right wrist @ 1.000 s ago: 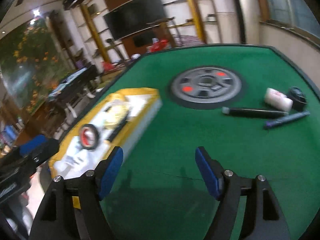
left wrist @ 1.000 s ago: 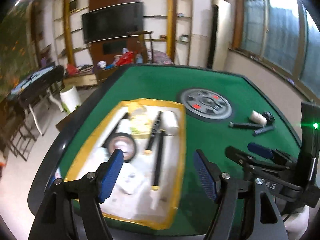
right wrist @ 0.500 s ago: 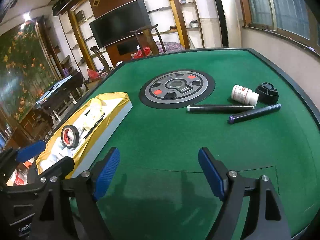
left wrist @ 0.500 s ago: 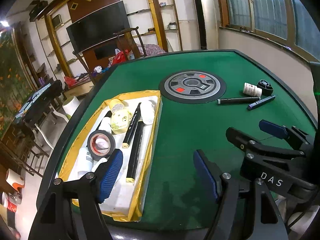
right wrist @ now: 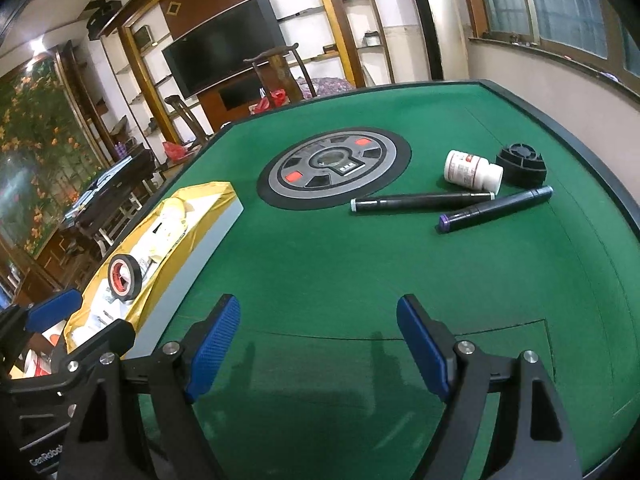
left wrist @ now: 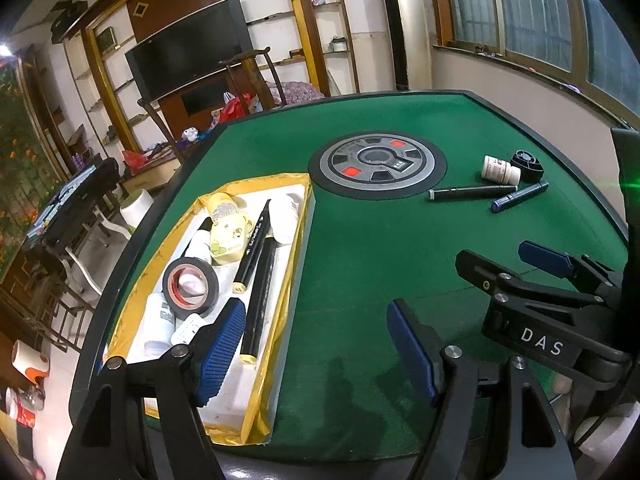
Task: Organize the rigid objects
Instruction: 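Move both open tools back over the remaining objects, then grasp the black marker with the left tool while the right tool approaches the purple-capped marker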
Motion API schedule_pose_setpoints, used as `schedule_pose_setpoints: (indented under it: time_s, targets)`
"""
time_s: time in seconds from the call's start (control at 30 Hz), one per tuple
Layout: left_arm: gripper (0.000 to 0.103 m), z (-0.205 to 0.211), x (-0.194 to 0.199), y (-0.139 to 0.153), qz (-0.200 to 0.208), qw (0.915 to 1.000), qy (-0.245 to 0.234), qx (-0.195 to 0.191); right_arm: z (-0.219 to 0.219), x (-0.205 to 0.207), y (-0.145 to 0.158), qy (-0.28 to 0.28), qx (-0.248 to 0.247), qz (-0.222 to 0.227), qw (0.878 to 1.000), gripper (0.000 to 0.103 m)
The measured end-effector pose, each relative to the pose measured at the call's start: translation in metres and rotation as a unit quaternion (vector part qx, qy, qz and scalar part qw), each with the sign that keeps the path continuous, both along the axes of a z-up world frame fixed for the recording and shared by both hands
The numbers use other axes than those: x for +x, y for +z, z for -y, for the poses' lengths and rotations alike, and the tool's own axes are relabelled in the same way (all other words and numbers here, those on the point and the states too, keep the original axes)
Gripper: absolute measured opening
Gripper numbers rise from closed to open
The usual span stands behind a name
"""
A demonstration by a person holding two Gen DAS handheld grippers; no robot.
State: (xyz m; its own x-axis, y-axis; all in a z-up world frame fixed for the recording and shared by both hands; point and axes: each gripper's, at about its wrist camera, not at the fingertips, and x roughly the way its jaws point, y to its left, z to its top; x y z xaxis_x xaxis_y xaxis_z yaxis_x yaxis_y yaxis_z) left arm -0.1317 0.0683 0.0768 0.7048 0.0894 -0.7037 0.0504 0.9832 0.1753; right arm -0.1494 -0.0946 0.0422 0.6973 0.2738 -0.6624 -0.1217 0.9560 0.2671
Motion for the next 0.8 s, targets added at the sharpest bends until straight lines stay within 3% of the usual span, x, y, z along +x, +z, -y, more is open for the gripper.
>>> schedule_pose_setpoints:
  time_s: [0.8]
  targets:
    - [0.076,0.007,0.012,-0.017,-0.027,0.9996,-0.004,0.006,0.01,0.011,-0.013,-0.012,0.025,-0.028,0.999,0.08]
